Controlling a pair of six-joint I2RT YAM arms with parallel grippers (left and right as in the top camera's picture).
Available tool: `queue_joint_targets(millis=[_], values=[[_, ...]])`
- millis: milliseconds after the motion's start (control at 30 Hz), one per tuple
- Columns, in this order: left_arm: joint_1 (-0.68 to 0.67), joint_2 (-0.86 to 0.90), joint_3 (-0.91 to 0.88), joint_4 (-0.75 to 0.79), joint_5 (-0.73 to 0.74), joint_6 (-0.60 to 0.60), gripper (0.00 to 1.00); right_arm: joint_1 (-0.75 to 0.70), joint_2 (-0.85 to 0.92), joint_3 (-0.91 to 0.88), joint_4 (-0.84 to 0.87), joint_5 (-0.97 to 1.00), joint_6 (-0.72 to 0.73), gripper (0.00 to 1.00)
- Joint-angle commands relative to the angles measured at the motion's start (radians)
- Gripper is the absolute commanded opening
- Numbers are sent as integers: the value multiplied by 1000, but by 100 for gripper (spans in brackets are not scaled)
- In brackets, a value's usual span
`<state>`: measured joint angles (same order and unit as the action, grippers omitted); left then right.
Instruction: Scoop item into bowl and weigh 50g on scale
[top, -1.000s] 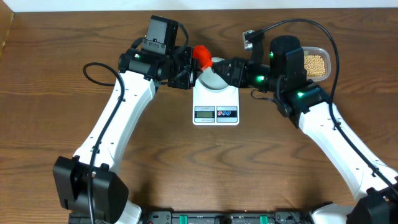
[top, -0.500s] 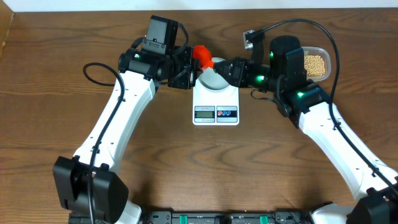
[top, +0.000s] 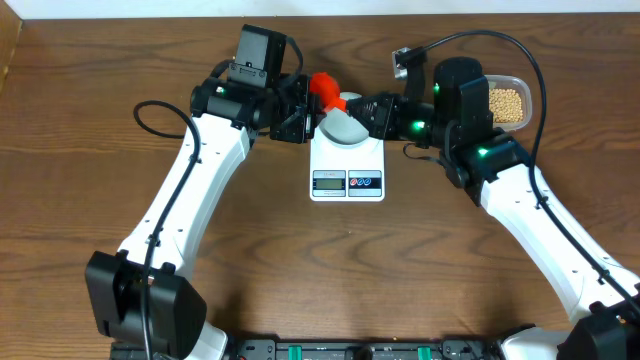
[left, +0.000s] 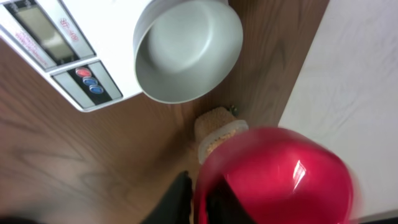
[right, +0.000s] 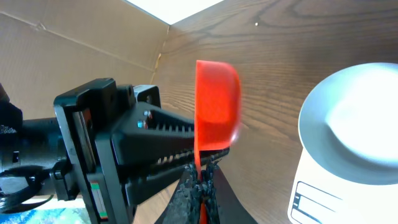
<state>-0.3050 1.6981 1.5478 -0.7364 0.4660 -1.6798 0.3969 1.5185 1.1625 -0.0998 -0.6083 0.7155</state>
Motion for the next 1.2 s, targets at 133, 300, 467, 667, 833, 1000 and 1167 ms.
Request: queue_joint_targets(millis=[133, 300, 467, 667, 833, 1000, 1167], values=[[0, -3, 14, -4, -6, -1, 35, 4, 6, 20, -22, 59, 14, 1], [0, -3, 14, -5, -6, 0, 39, 4, 6, 20, -64, 110, 18, 1], [0, -3, 14, -6, -7, 24, 43, 3, 6, 20, -104, 167, -34, 1], [0, -3, 14, -7, -93, 248, 43, 0, 6, 20, -136, 192, -188, 1], [0, -3, 14, -7, -175, 526, 43, -13, 6, 20, -136, 192, -274, 1], [1, -3, 14, -6, -230, 829, 48, -51, 5, 20, -140, 190, -295, 1], [1, -3, 14, -5, -232, 974, 49, -113, -26, 20, -175, 187, -302, 1]])
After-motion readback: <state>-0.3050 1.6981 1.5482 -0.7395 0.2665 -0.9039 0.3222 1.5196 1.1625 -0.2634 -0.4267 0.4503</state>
